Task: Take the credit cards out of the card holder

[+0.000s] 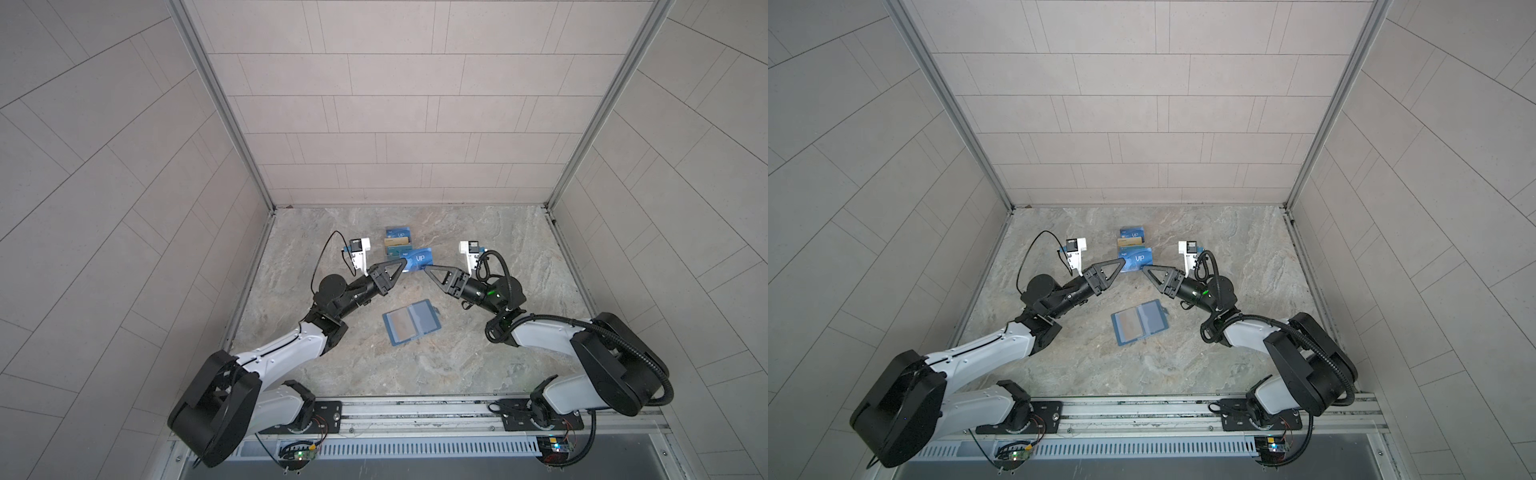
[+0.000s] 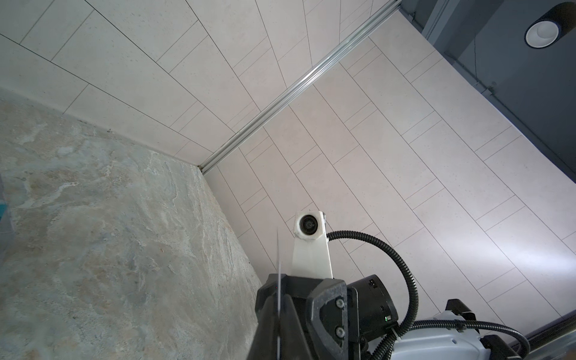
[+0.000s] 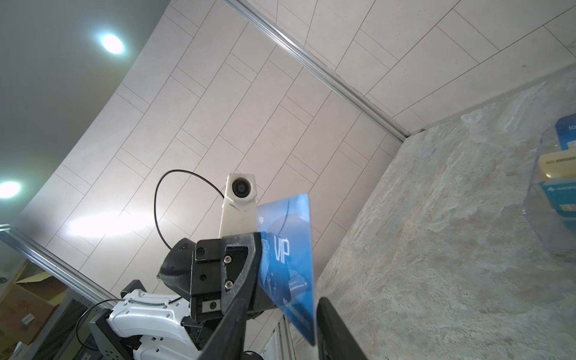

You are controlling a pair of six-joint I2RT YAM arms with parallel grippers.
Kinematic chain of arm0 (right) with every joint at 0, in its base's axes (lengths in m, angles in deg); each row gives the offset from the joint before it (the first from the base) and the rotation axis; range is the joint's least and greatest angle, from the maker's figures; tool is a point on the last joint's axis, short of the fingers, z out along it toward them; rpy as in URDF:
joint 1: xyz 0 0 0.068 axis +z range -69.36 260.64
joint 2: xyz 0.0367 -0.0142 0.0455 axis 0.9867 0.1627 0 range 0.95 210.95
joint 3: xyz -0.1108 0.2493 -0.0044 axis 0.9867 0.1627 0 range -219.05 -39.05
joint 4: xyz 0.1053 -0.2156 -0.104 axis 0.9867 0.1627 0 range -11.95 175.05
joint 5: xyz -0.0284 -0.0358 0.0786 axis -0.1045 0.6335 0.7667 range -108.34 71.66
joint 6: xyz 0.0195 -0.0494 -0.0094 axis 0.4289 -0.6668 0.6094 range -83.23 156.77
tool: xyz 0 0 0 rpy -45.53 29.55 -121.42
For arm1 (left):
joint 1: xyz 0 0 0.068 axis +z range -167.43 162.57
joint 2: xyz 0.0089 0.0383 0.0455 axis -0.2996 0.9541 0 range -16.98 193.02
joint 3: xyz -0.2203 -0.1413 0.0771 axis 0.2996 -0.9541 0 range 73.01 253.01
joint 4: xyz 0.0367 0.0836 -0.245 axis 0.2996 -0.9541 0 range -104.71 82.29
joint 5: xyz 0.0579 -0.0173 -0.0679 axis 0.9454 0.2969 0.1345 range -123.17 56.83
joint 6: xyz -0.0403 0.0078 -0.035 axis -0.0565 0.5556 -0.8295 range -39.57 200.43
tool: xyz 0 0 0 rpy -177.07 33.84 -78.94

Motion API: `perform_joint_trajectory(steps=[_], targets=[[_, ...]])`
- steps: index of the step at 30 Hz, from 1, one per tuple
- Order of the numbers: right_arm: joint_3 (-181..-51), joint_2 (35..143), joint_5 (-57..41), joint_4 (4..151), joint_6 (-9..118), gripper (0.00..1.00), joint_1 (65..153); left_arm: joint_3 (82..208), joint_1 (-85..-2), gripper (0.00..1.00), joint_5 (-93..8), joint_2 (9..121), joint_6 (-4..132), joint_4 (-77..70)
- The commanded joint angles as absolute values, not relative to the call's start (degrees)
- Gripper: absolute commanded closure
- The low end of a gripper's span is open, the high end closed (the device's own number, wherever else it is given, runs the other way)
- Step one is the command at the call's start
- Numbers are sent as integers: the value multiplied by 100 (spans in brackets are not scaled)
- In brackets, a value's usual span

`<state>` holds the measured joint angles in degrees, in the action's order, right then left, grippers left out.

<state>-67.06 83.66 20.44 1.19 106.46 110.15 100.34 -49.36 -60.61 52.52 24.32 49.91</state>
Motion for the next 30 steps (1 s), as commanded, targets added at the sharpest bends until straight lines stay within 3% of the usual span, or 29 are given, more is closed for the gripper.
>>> perform_joint_trajectory(steps=[1,19,28,30], targets=[[-6926,8422,2146,-334,10902,68,11038,9925,-4921,100,-6138,5280,2333,5483],[-6949,8523,2246,-334,10902,91,11038,9825,-4908,96,-6217,5435,2250,5667],[-6824,8540,2245,-325,10848,99,11004,9717,-4905,67,-6351,5183,2455,5214],[-6868,8558,2416,-236,10794,100,11009,9713,-4906,56,-6408,5083,2570,4953]])
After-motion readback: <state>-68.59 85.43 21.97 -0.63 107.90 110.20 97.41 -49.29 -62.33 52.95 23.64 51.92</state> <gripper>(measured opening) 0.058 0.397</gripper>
